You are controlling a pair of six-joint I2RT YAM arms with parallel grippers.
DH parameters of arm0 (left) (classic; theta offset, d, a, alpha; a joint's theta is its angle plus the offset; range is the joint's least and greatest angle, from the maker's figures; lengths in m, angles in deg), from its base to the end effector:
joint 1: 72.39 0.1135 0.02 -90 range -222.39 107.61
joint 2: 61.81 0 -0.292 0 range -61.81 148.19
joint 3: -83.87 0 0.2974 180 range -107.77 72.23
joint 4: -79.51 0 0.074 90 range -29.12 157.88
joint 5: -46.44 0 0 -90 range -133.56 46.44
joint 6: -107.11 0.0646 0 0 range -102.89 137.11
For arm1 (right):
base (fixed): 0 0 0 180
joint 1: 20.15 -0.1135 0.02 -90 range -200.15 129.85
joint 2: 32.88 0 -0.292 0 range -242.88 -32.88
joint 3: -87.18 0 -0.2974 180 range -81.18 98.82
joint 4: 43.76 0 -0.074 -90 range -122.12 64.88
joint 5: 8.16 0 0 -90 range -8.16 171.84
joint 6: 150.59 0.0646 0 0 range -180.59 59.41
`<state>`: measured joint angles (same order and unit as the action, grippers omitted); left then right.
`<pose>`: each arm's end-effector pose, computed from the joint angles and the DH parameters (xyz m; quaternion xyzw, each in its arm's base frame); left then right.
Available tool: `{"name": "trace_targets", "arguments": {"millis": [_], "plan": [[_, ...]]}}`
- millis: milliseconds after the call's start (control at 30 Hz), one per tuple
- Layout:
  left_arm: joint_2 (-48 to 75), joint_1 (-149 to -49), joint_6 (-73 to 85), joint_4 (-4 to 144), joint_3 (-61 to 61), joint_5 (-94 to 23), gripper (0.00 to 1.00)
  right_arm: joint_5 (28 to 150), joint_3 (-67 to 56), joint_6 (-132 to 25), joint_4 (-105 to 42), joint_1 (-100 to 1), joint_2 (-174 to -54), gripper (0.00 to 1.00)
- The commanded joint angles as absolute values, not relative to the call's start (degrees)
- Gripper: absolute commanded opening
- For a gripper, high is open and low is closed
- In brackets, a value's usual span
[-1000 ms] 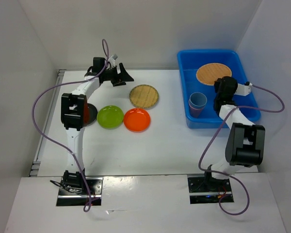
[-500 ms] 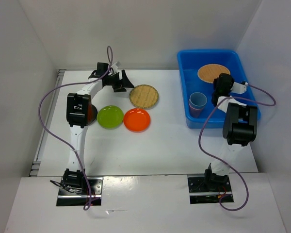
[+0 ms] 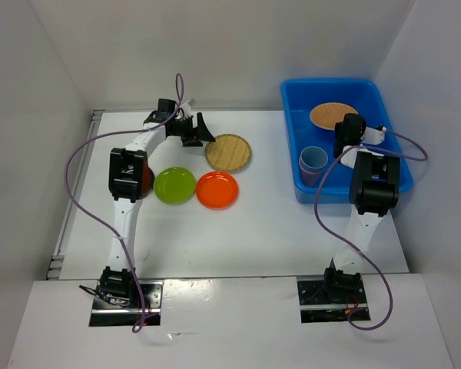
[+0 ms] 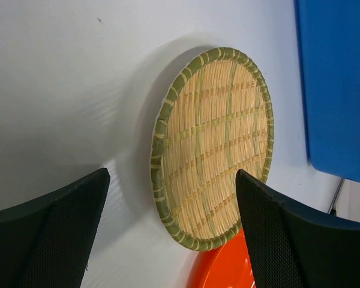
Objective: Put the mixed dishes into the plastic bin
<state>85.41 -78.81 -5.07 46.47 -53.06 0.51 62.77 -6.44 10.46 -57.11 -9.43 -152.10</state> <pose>0.6366 -0.1169 0.1358 0.0305 0.8635 -0.4245 0.2707 0.5264 -0.1211 0.1620 0.5994 0.5462 0.1691 0.5601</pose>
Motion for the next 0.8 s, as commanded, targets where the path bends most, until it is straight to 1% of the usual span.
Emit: {"name": "trace_targets", "arguments": {"millis": [0,67,133,167,333,467,567,600,667,700,767], "plan": [[87.6,-79.6,-2.32,44.32,-54.86,-0.5,0.92,62.59,-2.16,10.78,-57.88,-8.99,-152.85,0.0],[87.6,-79.6,-1.79,43.8,-54.86,-0.5,0.92,62.59,-1.64,10.78,-56.65,-8.99,-153.38,0.0],[87.6,-79.6,-0.21,43.1,-55.47,-0.5,0.92,63.12,-1.64,10.17,-56.64,-8.99,-154.07,0.04],[87.6,-79.6,0.4,42.48,-55.47,-1.02,0.92,63.64,-1.64,10.16,-55.95,-8.99,-154.6,0.09],[88.65,-79.6,4.8,39.31,-56.53,0.21,0.92,65.14,0.38,10.16,-54.71,-8.99,-156.89,0.17],[88.66,-79.6,5.94,38.52,-55.92,1.34,0.92,66.28,0.91,9.46,-53.92,-8.99,-158.91,0.17],[88.66,-80.13,5.95,38.52,-55.21,0.04,0.92,66.28,0.3,9.46,-53.92,-8.46,-159.44,0.17],[88.66,-80.13,5.95,38.52,-55.21,1.16,0.91,66.28,0.3,9.46,-53.92,-8.46,-159.44,0.17],[88.66,-80.13,6.55,37.38,-55.21,2.92,0.91,67.59,0.3,9.46,-53.92,-7.85,-159.44,0.2],[88.66,-80.13,6.56,35.55,-55.21,2.93,0.9,68.12,0.3,9.46,-53.92,-7.84,-159.97,0.26],[88.66,-80.13,7.09,35.53,-52.42,3.46,0.9,69.79,0.3,9.46,-53.92,-7.23,-159.97,0.31]]}}
